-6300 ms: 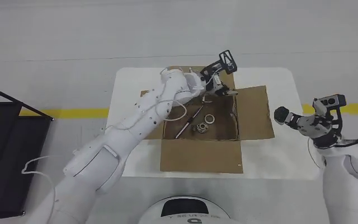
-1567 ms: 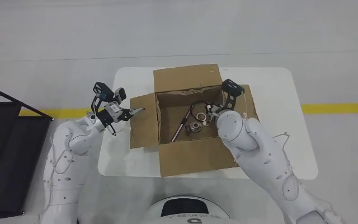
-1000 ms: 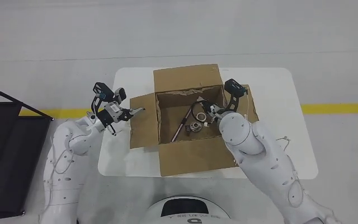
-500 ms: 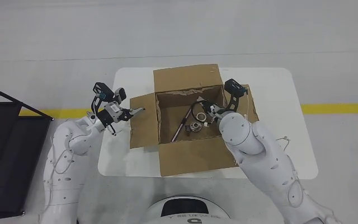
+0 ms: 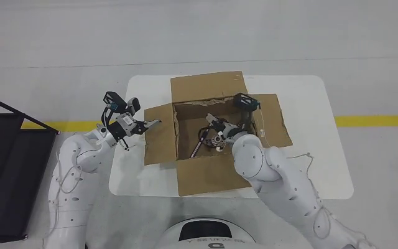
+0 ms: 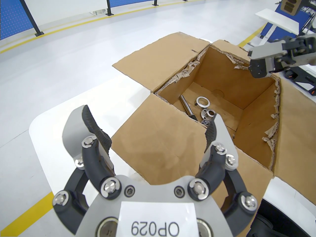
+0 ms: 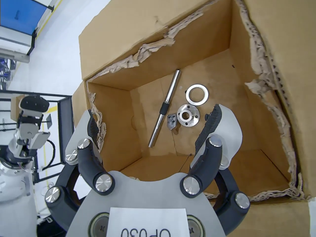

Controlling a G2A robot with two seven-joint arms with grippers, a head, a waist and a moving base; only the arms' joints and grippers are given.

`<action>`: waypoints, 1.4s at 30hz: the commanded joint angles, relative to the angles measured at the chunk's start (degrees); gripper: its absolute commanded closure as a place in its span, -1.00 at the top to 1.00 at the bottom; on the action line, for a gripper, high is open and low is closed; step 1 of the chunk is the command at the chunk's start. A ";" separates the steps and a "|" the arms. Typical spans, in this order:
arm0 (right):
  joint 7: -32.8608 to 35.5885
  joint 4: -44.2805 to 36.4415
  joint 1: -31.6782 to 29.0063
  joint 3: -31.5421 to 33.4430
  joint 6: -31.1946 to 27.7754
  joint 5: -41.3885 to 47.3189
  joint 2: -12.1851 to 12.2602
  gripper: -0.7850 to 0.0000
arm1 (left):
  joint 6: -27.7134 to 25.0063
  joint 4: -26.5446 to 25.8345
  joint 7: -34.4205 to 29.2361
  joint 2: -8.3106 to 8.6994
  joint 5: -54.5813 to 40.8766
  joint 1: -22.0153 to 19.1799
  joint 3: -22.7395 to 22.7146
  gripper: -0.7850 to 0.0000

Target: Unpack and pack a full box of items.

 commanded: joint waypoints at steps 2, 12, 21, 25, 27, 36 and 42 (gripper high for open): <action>1.82 1.66 2.43 -4.23 0.96 -4.07 -0.64 1.00 | 0.00 0.00 0.00 0.00 0.00 0.00 0.00 1.00; 19.62 16.97 15.11 -7.92 -3.55 -6.32 -2.15 -0.09 | 0.00 0.00 0.00 0.00 0.00 0.00 0.00 1.00; 21.52 27.30 18.90 -13.76 -5.44 -13.86 -4.20 -0.15 | 0.00 0.00 0.00 0.00 0.00 0.00 0.00 1.00; 22.39 30.87 19.92 -13.85 -6.30 -14.28 -5.09 -0.16 | 0.00 0.00 0.00 0.00 0.00 0.00 0.00 1.00; 22.72 32.33 20.21 -13.63 -6.64 -14.17 -5.48 -0.16 | 0.00 0.00 0.00 0.00 0.00 0.00 0.00 1.00; 24.38 36.84 20.50 -12.99 -8.30 -14.67 -6.81 -0.15 | 0.00 0.00 0.00 0.00 0.00 0.00 0.00 1.00; 25.01 39.07 20.38 -12.20 -8.93 -15.72 -7.48 -0.19 | 0.00 0.00 0.00 0.00 0.00 0.00 0.00 1.00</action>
